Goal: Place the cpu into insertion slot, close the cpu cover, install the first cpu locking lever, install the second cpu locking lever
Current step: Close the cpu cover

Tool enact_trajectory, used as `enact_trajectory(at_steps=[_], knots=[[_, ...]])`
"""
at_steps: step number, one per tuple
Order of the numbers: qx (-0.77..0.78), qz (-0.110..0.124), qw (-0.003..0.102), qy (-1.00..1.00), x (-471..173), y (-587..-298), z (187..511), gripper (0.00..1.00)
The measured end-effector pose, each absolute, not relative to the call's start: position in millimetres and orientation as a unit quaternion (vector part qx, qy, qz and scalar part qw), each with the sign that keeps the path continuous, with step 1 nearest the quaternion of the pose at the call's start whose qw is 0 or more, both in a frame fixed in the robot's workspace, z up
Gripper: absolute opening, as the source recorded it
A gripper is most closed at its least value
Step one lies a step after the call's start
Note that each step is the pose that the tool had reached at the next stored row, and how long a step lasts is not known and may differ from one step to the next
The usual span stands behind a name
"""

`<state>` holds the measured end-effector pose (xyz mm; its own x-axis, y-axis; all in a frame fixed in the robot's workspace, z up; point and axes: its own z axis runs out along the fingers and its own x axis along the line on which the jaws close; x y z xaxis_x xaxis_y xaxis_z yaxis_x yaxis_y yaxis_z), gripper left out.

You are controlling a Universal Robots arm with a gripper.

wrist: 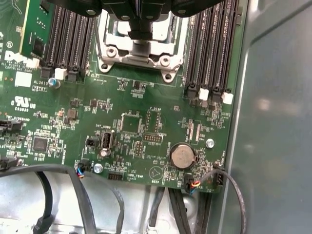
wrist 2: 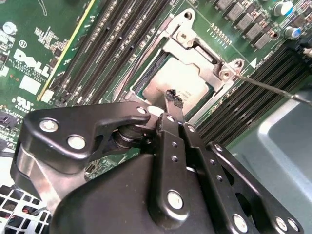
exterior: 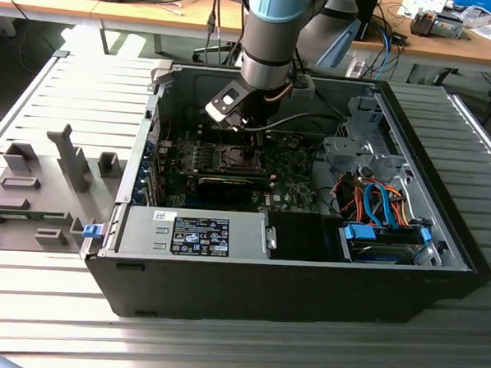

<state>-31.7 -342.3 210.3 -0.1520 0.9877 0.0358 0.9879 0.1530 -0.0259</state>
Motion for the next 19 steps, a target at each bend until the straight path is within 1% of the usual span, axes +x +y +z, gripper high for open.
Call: enact_trajectory(at_steps=[10,19], knots=[[-0.651,-0.002,0.022,-0.759,-26.7,-342.3,212.3,0.11],[-0.651,-0.002,0.022,-0.759,-26.7,-342.2,224.8,0.11]])
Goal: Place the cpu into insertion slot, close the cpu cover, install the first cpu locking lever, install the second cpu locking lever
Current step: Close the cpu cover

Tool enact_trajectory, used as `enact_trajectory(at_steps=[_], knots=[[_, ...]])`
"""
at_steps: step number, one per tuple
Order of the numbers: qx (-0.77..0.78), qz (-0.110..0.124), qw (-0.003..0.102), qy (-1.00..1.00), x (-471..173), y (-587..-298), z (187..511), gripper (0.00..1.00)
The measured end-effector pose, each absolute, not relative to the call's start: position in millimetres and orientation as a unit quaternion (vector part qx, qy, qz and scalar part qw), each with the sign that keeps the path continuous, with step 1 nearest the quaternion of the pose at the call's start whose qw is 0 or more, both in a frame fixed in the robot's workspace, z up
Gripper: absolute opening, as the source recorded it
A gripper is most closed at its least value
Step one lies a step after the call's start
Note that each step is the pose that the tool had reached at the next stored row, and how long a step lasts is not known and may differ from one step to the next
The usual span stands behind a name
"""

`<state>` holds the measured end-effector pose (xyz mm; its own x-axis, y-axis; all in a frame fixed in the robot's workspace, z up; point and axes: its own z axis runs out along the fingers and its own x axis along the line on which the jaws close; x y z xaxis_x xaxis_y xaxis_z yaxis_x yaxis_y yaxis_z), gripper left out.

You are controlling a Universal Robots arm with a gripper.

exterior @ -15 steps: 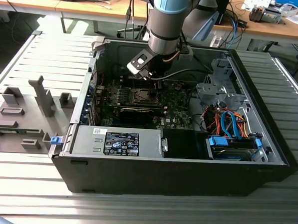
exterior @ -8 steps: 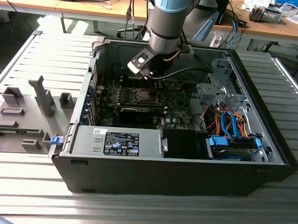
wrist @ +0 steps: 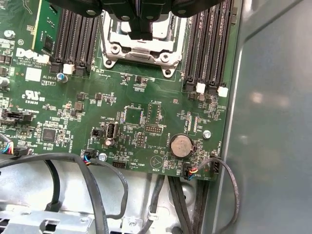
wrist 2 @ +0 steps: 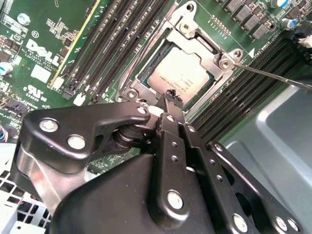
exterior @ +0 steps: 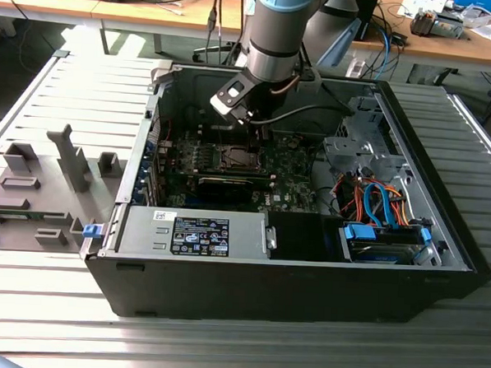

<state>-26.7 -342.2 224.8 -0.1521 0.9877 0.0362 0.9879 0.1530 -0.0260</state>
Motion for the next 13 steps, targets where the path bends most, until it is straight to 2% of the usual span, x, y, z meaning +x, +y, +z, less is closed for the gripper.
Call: enact_trajectory(at_steps=[13], knots=[[-0.651,-0.002,0.022,-0.759,-26.7,-342.2,252.0,0.11]])
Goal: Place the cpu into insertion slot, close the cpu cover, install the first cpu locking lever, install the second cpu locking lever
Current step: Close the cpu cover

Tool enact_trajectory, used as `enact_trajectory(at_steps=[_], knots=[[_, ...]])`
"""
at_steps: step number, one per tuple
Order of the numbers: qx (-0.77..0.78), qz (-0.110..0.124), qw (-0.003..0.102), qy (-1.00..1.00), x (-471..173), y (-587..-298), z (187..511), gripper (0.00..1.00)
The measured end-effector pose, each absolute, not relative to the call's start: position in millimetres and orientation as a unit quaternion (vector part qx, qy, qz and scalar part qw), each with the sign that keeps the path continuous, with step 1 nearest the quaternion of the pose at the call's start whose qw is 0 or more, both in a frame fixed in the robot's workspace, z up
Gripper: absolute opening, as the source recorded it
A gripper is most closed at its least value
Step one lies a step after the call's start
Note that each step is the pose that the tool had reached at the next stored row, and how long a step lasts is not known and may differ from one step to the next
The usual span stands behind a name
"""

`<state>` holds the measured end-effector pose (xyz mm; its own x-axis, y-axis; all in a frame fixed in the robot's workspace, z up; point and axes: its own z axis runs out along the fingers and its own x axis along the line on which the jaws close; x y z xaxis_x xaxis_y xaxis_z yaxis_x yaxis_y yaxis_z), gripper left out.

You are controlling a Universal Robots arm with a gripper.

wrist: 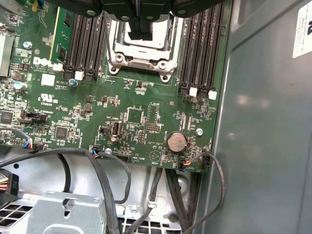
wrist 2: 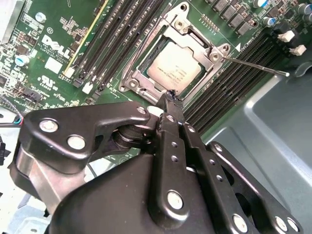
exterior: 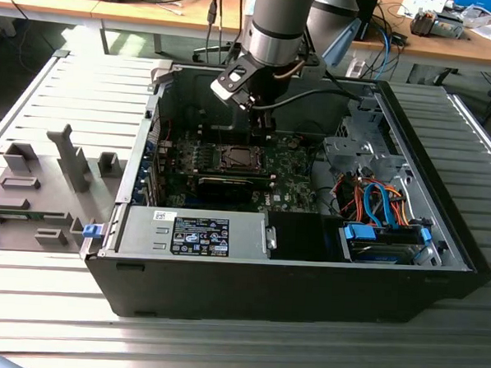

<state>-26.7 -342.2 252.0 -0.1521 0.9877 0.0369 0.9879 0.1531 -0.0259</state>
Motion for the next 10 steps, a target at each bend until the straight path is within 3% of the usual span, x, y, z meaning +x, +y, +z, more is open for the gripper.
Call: enact_trajectory(at_steps=[10], knots=[[-0.651,-0.002,0.022,-0.759,-26.7,-342.2,253.0,0.11]])
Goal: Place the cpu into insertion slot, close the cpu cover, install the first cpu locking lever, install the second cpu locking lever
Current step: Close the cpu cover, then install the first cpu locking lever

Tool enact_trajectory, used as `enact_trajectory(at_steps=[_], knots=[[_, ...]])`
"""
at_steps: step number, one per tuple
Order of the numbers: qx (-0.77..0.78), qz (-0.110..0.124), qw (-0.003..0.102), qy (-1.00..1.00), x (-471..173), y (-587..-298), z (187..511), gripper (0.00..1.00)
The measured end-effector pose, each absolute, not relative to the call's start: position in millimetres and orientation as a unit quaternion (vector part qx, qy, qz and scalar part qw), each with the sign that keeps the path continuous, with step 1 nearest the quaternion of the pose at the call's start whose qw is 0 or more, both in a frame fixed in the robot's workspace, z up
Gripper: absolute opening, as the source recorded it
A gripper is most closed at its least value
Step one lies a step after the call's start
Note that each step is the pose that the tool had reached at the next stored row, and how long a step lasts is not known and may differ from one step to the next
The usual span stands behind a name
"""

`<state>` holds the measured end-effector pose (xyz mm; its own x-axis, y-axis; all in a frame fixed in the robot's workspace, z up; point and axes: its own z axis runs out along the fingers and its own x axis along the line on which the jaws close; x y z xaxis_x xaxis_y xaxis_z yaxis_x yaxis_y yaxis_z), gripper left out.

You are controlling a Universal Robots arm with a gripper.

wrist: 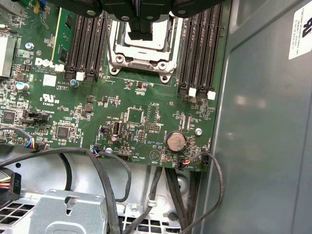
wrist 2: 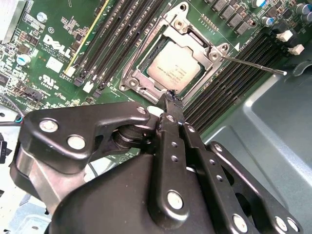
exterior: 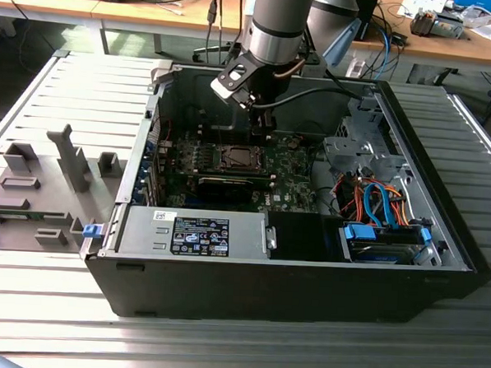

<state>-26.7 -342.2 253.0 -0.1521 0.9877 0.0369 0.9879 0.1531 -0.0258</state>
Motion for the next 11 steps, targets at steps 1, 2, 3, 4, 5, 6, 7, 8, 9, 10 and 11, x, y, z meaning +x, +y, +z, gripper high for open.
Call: enact_trajectory(at_steps=[1,2,3,4,5,6,7,8,9,10,11], knots=[[-0.651,-0.002,0.022,-0.759,-26.7,-342.2,253.0,0.11],[-0.651,-0.002,0.022,-0.759,-26.7,-342.2,253.1,0.11],[-0.651,-0.002,0.022,-0.759,-26.7,-342.2,253.1,0.11],[-0.651,-0.002,0.022,-0.759,-26.7,-342.2,253.1,0.11],[-0.651,-0.002,0.022,-0.759,-26.7,-342.2,253.2,0.11],[-0.651,-0.002,0.022,-0.759,-26.7,-342.2,253.2,0.11],[-0.651,-0.002,0.022,-0.759,-26.7,-342.2,253.3,0.11],[-0.647,-0.002,0.022,-0.762,-26.7,-342.3,253.4,0.11],[-0.643,-0.002,0.022,-0.766,-26.7,-342.3,253.3,0.11],[-0.638,-0.002,0.022,-0.770,-26.7,-342.3,253.3,0.11],[-0.636,-0.002,0.022,-0.771,-26.7,-342.3,253.3,0.11]])
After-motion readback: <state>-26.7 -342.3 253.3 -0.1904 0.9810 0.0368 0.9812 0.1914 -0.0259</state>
